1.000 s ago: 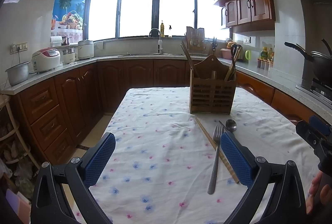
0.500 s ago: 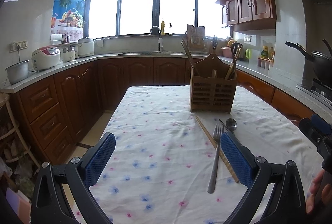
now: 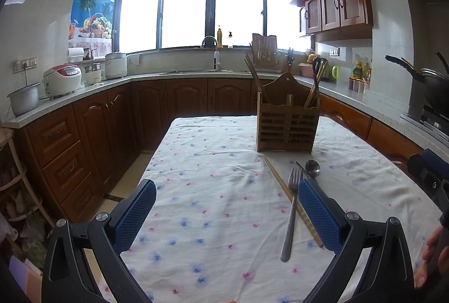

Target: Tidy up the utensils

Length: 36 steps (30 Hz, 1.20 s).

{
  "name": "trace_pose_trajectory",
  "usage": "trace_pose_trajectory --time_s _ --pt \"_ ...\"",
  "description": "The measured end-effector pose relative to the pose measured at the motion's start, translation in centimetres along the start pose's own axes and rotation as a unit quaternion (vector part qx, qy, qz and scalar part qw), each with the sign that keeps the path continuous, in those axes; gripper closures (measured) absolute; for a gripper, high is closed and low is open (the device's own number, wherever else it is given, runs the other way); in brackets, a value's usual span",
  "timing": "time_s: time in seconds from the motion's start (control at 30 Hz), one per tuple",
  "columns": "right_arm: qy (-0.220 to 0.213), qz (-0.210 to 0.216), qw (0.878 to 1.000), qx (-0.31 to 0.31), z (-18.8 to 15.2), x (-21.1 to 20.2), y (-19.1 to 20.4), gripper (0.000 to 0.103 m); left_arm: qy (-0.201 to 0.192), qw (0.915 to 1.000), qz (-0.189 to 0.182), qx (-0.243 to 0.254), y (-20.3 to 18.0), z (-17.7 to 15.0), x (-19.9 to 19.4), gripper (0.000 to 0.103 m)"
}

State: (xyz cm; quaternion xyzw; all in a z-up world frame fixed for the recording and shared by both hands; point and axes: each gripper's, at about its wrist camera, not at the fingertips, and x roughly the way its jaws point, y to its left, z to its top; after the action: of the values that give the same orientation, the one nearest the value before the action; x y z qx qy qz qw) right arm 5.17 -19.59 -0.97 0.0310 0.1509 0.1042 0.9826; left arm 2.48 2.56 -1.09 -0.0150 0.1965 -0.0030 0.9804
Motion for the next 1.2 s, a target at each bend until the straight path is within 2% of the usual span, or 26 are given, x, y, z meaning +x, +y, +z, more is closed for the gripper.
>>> trace_pose_trajectory --time_s 1.2 --pt "-0.014 0.009 1.000 -0.004 0.78 -0.36 0.34 0.000 -0.008 0.9999 0.003 0.012 -0.85 -0.11 -0.58 0.001"
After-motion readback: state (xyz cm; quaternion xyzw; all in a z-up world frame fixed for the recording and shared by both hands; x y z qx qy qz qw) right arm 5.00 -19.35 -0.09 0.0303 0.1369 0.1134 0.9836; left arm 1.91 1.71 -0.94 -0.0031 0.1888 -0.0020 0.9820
